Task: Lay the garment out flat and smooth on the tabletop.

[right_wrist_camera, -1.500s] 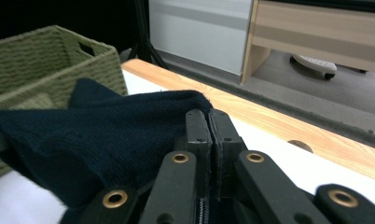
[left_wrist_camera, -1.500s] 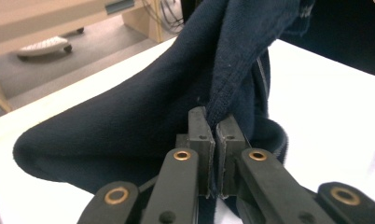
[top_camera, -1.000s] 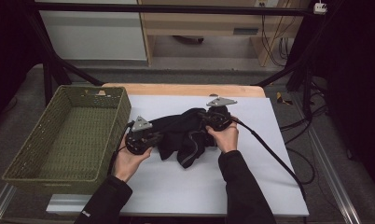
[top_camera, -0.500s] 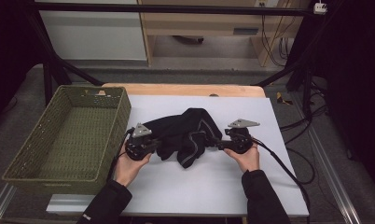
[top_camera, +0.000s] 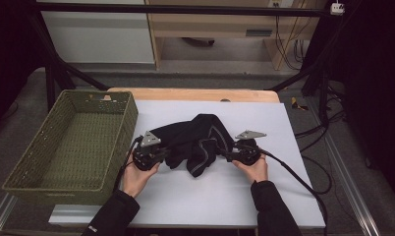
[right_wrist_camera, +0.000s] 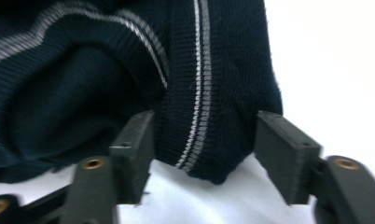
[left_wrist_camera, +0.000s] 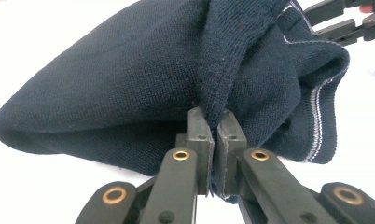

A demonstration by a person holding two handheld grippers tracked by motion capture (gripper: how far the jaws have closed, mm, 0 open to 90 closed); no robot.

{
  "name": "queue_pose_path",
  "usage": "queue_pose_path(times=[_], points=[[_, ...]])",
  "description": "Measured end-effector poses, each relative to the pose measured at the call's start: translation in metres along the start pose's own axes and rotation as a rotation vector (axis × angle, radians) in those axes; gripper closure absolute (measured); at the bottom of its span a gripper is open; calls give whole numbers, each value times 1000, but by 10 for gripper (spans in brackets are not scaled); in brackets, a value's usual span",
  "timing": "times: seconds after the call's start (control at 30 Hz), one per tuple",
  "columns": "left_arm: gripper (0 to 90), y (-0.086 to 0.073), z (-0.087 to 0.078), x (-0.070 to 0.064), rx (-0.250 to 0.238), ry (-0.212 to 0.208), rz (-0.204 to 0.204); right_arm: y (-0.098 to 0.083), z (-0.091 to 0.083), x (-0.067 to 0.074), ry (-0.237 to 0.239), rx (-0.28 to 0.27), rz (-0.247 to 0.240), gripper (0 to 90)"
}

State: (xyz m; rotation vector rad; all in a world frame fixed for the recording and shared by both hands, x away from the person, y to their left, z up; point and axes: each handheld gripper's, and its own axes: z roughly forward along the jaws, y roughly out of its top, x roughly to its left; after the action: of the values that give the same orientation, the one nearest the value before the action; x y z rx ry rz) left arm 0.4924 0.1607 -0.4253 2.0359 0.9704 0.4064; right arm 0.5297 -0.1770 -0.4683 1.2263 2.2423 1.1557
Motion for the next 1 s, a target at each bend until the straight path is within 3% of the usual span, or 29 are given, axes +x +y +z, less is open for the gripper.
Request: queue_pose_path(times=[0.07,0.1,0.13,0.2,0.33,0.37,0.47,0.5,0.53,0.63,0.67,0.83,1.0], points=[[863,1,-1,0,1,-7,-10,-2,3,1,-4,14,-18,521],[864,1,-3,0,-4,-13,-16,-2,4,2,-25,28,-33,652],[864,2,-4,0,-8,-18,-20,-2,4,2,-25,28,-33,652],[866,4,-8,-1,-19,-23,-26,0,-2,2,-46,29,-34,762],[868,9,-20,1,-49,-31,-41,7,-13,0,-62,-1,-29,778],[869,11,-25,0,-61,-32,-41,12,-23,-2,-73,-37,-41,782],[871,19,-42,-2,-104,-43,-44,19,-34,-3,-98,-65,-68,783],[871,22,-48,-3,-121,-48,-49,26,-47,-5,-108,-114,-67,785],[871,25,-54,-4,-133,-42,-45,26,-47,-5,-108,-114,-67,785],[872,29,-67,-7,-159,-52,-51,42,-64,-8,-112,-193,-54,787],[872,29,-71,-7,-165,-56,-56,42,-64,-8,-112,-193,-54,787],[872,32,-88,-8,-202,-67,-69,75,-70,-7,-137,-232,-73,790],[871,30,-90,-4,-200,-54,-80,106,-54,-4,-162,-255,-103,787]])
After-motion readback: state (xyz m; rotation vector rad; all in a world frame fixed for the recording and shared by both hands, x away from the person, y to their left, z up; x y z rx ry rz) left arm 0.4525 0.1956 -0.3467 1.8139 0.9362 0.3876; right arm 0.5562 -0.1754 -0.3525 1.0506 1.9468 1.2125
